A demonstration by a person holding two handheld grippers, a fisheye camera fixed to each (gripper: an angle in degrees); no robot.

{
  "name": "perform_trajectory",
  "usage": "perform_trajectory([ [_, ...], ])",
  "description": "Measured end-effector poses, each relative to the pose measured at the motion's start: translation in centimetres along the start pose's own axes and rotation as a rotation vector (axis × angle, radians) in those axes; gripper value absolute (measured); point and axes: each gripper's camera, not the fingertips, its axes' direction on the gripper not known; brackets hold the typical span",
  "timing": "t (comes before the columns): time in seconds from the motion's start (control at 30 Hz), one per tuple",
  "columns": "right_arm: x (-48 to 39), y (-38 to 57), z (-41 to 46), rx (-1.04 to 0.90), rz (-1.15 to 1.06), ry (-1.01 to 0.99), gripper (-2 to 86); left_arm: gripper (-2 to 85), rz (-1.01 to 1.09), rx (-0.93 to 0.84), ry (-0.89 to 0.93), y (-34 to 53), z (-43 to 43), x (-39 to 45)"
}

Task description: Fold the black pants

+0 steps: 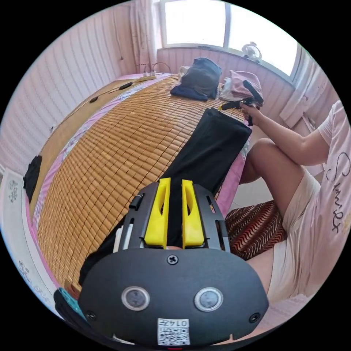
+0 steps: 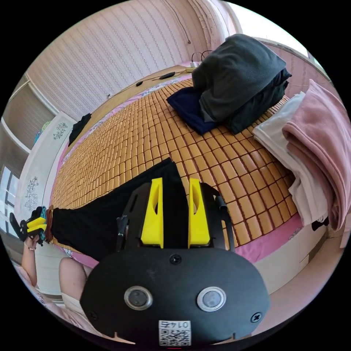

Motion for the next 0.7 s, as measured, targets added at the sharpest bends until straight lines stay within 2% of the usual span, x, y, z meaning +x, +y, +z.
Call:
perform_trajectory([
  [0.07,0.2,0.2,0.0,-0.025,-0.032,0.050,7.6,6.3,0.101,0.000,0.063,-4.9,4.7,2.3],
  [0.1,0.5,0.1,-0.4,-0.021,-0.049,0.042,3.5,6.4,0.123,0.000,0.074,-6.0,5.8,2.8],
  [0.2,1.3,-0.4,-2.0,-0.011,-0.093,-0.087,0.0,6.8,0.218,0.023,0.117,-11.2,11.1,5.6],
  [0.27,2.0,-0.4,-2.9,0.018,-0.100,-0.140,-0.1,7.6,0.277,0.025,0.139,-14.8,15.3,7.9],
  [0.37,3.0,-0.5,-4.0,0.070,-0.082,-0.106,1.4,8.3,0.340,0.024,0.132,-18.4,19.8,10.5],
  [0.47,3.1,-1.1,-3.5,0.005,-0.129,-0.154,4.9,9.2,0.359,0.015,0.148,-21.0,24.0,12.3],
  [0.57,2.9,-1.5,-2.8,-0.095,-0.159,-0.133,2.3,10.5,0.366,-0.006,0.182,-22.9,27.8,13.6],
  [0.63,3.1,-1.4,-3.9,-0.073,-0.174,-0.159,0.7,10.7,0.376,-0.012,0.187,-23.7,29.8,14.4],
  [0.7,4.3,-1.1,-5.8,-0.007,-0.173,-0.267,0.0,10.8,0.386,-0.016,0.196,-24.4,31.5,15.2],
])
